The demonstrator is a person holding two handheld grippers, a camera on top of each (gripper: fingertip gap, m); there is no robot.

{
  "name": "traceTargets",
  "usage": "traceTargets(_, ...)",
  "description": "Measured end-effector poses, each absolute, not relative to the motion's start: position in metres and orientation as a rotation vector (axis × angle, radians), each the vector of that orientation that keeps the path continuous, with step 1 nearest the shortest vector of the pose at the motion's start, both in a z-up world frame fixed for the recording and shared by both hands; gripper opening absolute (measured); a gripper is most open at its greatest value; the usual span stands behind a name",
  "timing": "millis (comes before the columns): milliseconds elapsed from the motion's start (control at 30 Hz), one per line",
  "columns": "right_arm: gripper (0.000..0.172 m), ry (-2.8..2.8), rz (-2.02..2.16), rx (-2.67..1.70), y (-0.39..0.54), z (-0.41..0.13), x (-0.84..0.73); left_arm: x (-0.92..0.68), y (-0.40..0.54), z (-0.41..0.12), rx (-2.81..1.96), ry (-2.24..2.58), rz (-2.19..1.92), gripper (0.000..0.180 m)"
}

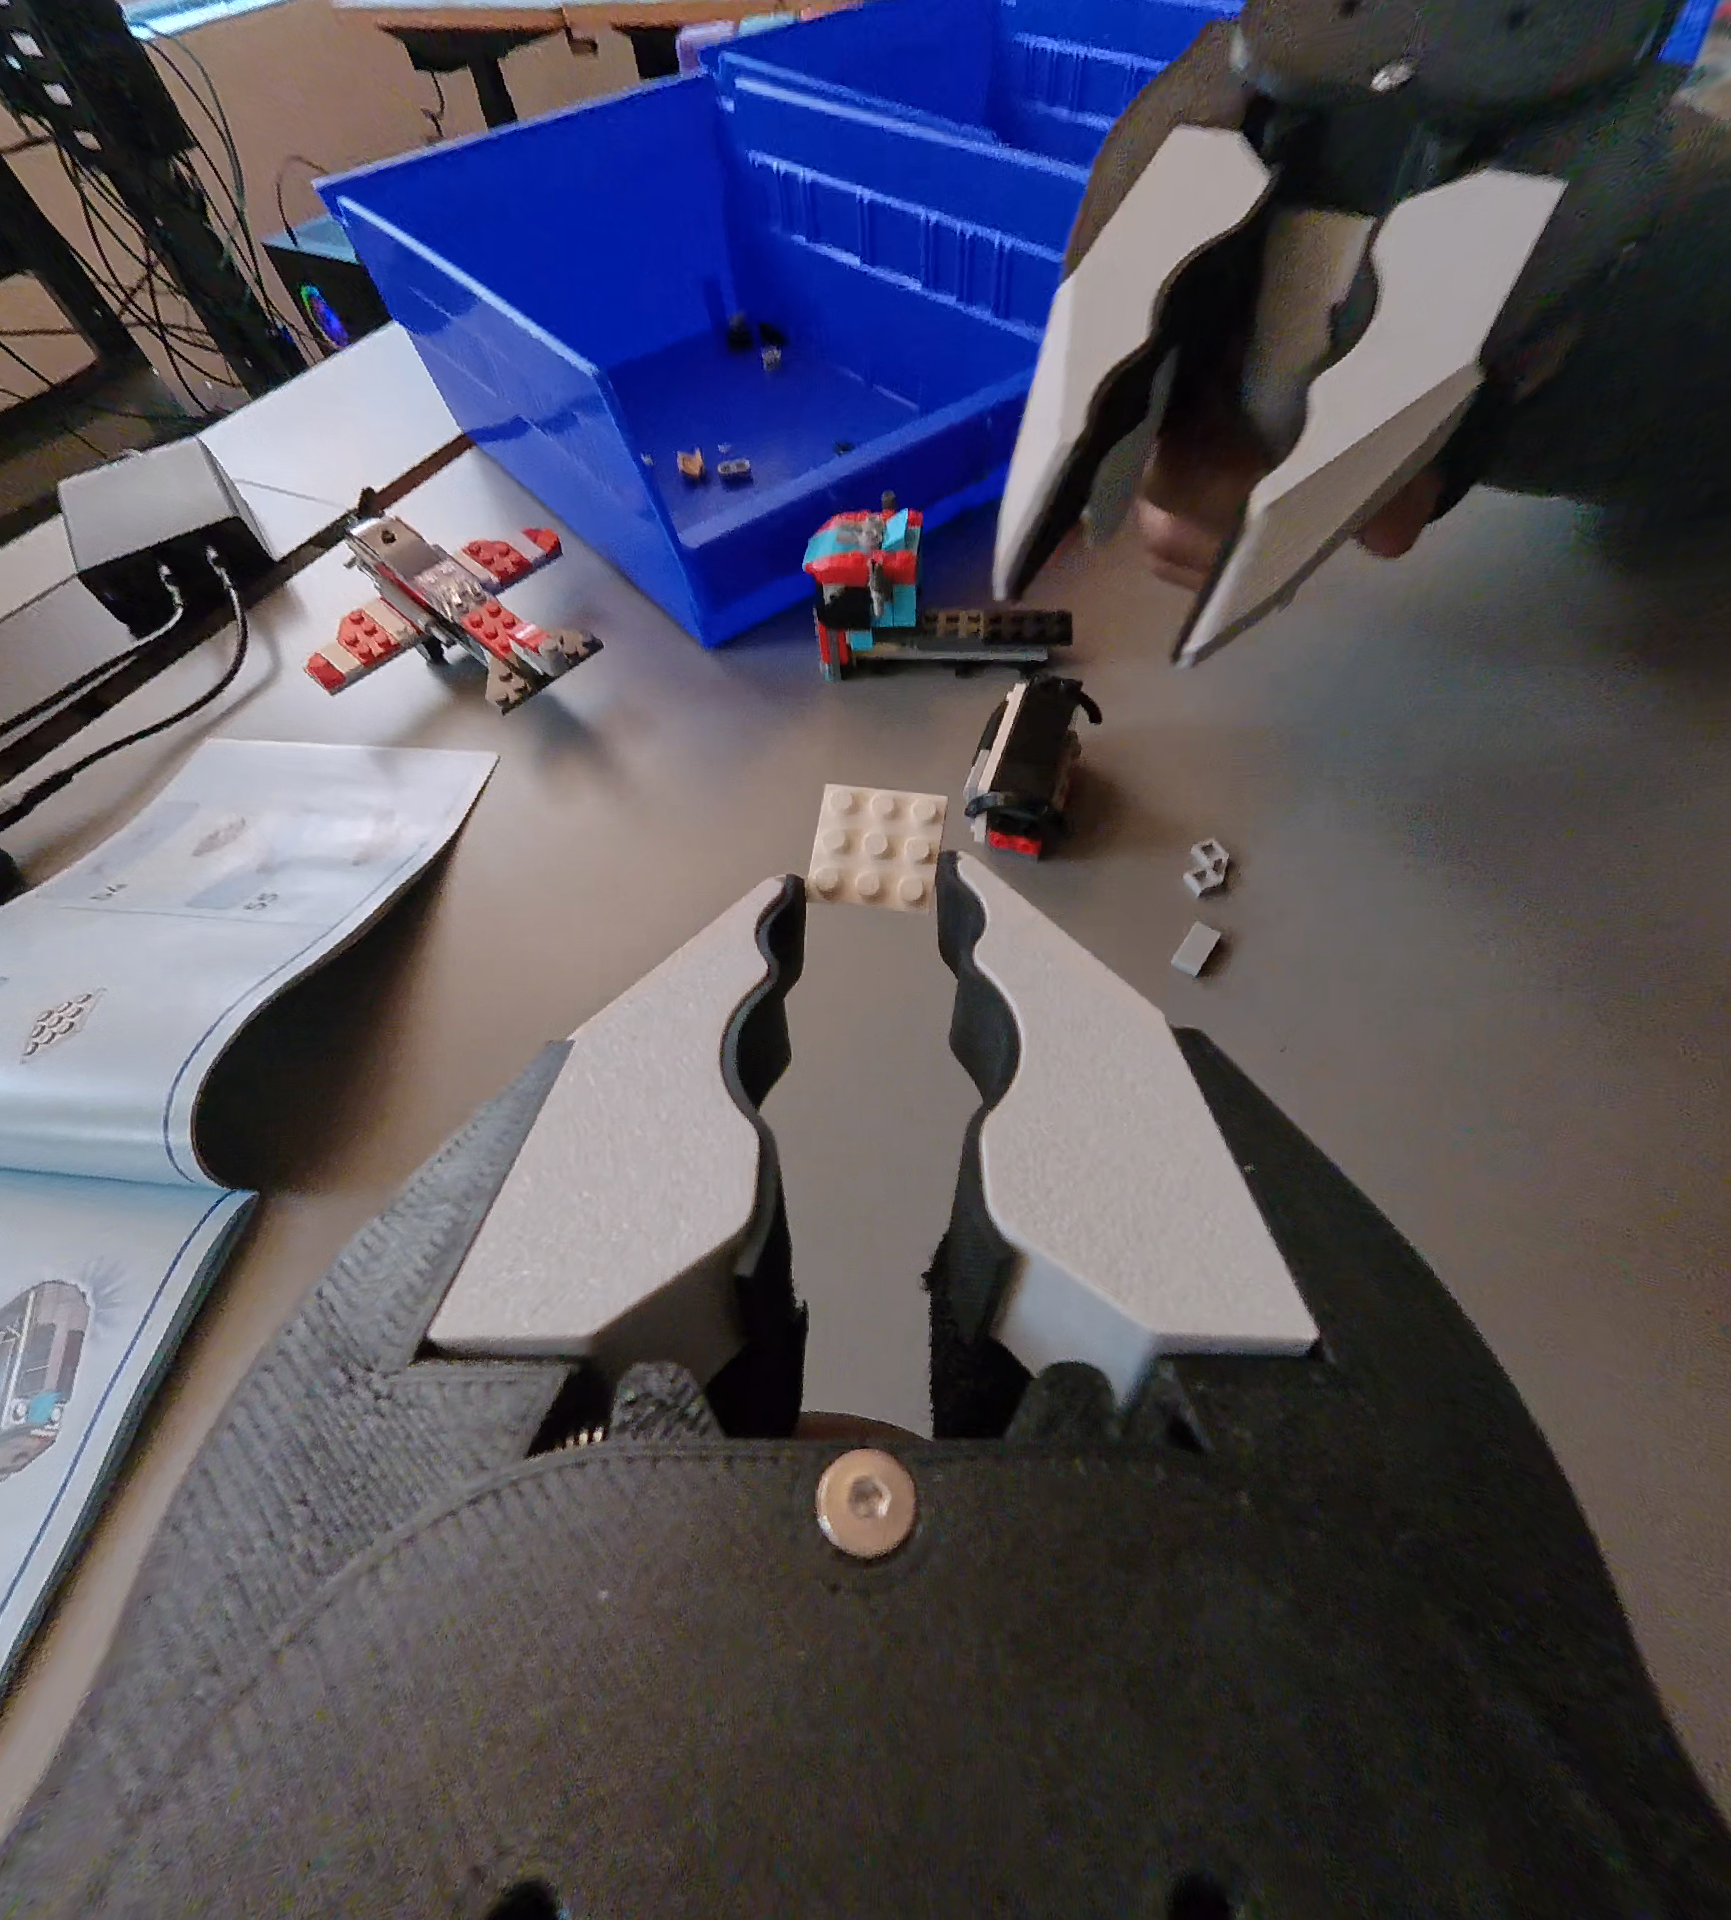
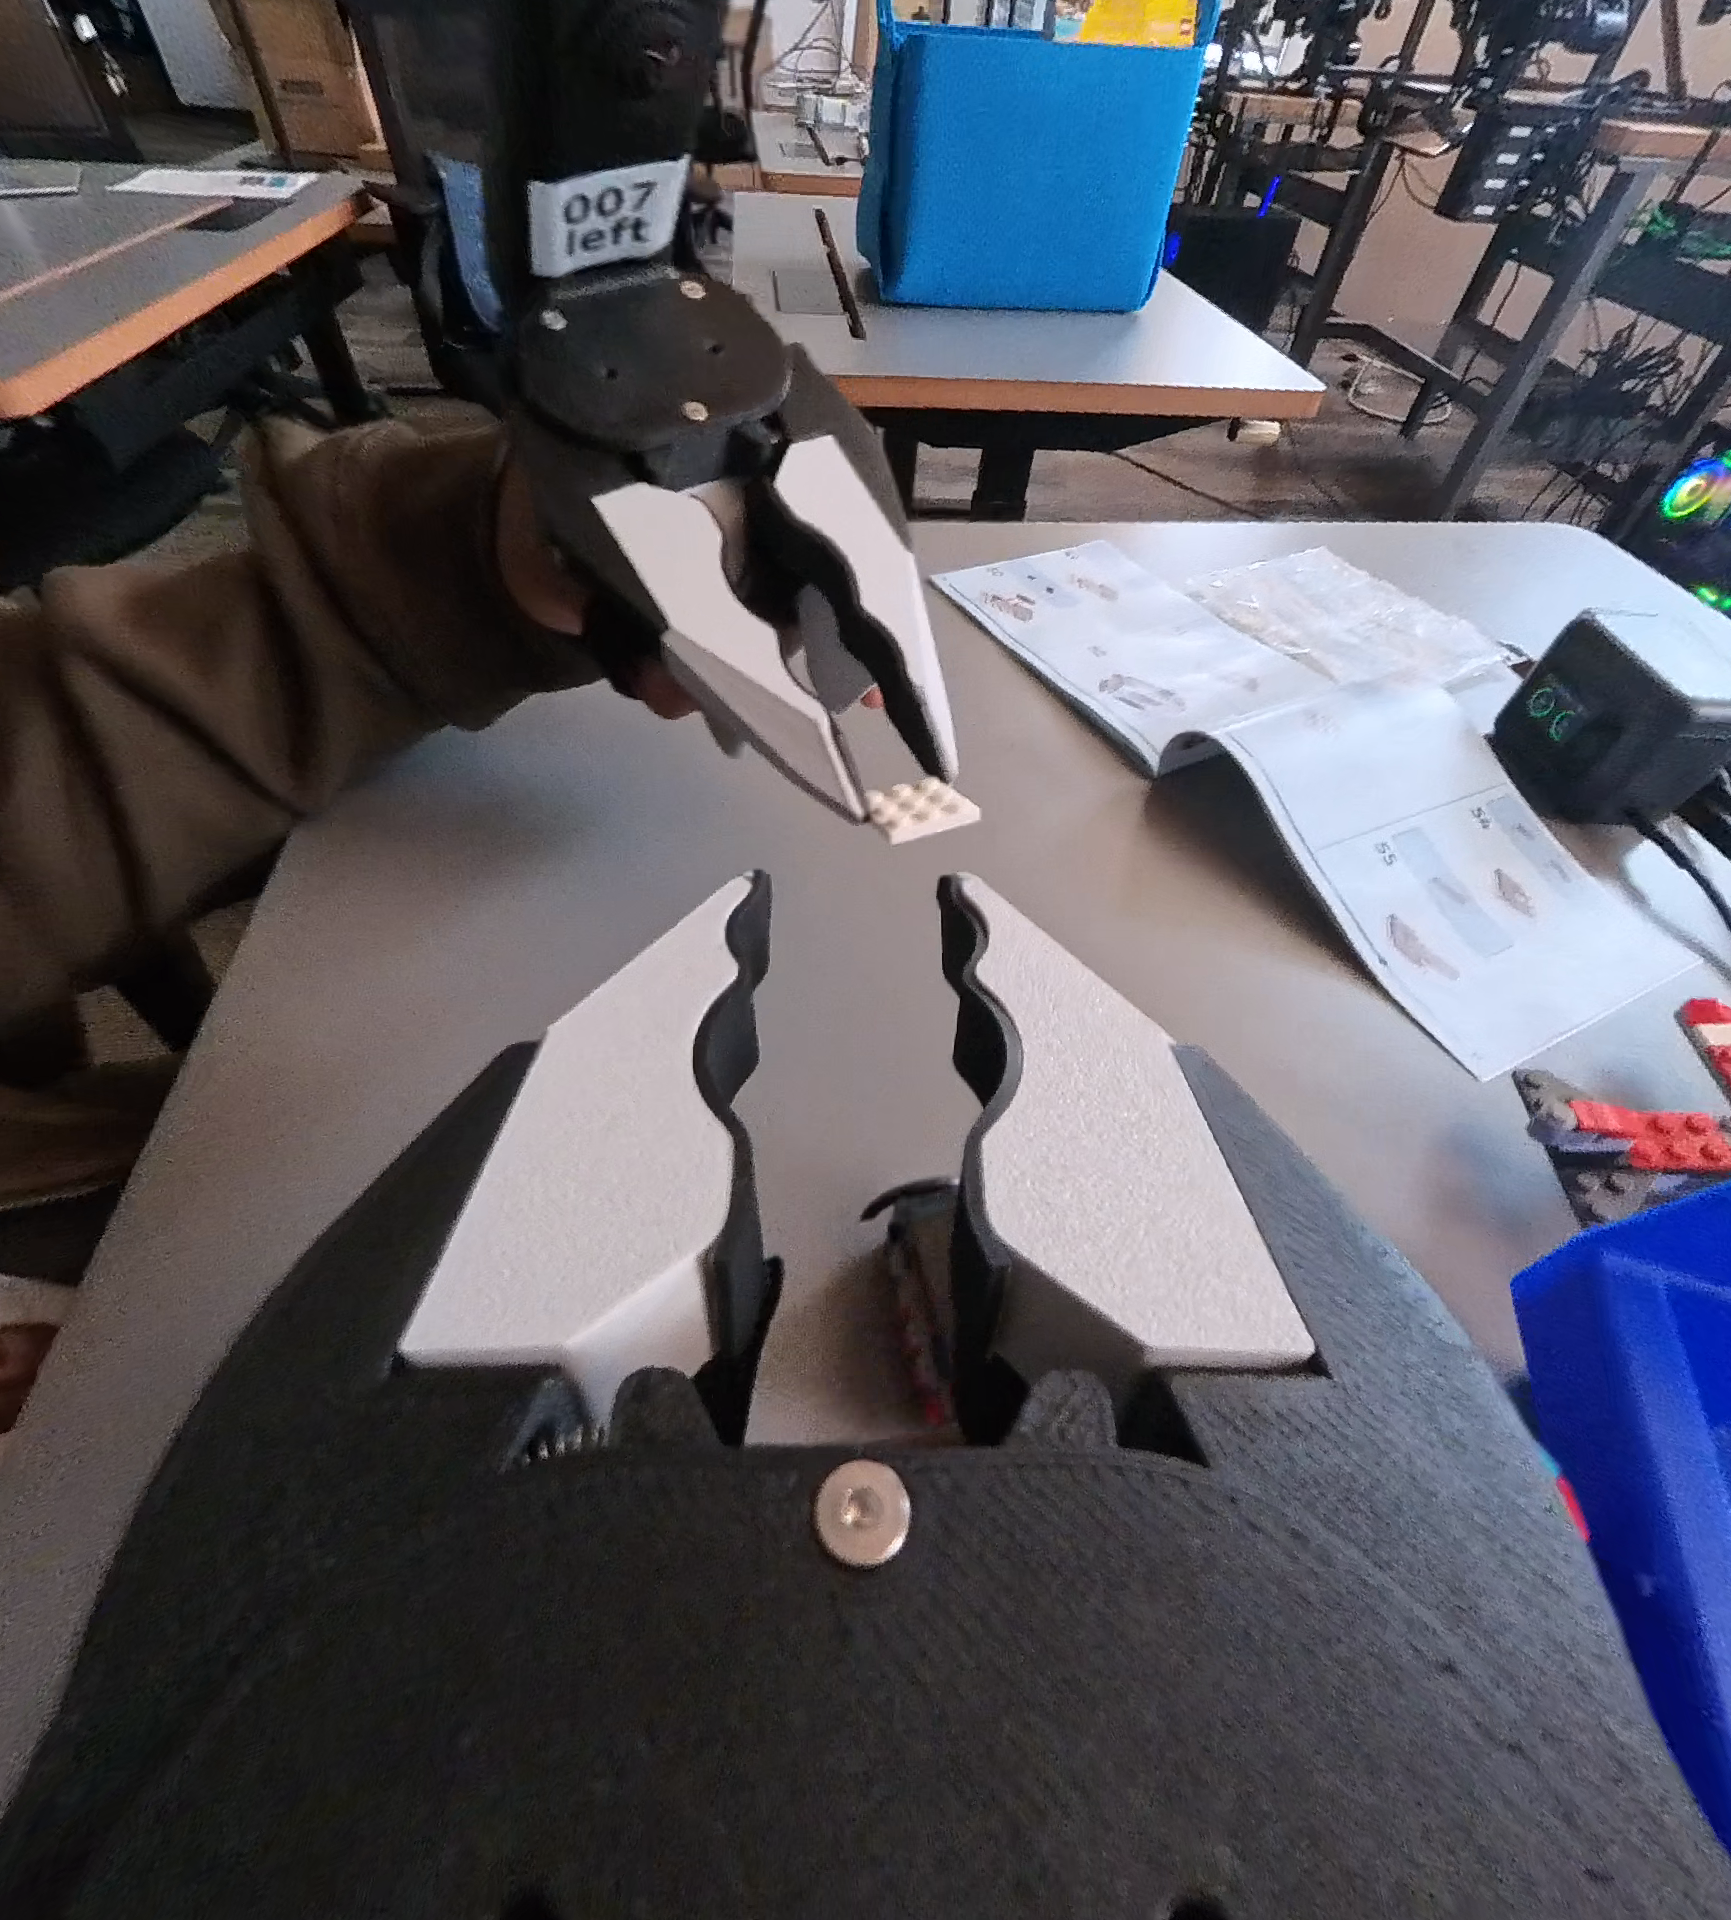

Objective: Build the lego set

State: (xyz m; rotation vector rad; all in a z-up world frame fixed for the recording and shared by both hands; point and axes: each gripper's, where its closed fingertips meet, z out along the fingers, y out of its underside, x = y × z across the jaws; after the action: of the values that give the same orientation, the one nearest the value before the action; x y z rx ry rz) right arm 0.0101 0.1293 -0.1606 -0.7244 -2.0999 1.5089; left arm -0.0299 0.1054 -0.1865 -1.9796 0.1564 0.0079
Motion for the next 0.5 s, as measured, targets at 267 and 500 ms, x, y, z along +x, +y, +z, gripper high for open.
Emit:
traceTargets(267,0.037,-2.137,1.552,-0.788,0.113,-0.174,0.016,-0.015,0.091,-0.197,-1.971,0.18,0.012,0.027)
traceTargets(500,0.038,-2.187,1.438,-0.802,0.114,-0.189,0.027,-0.011,0.089,-0.211,-2.007,0.177,0.015,0.027)
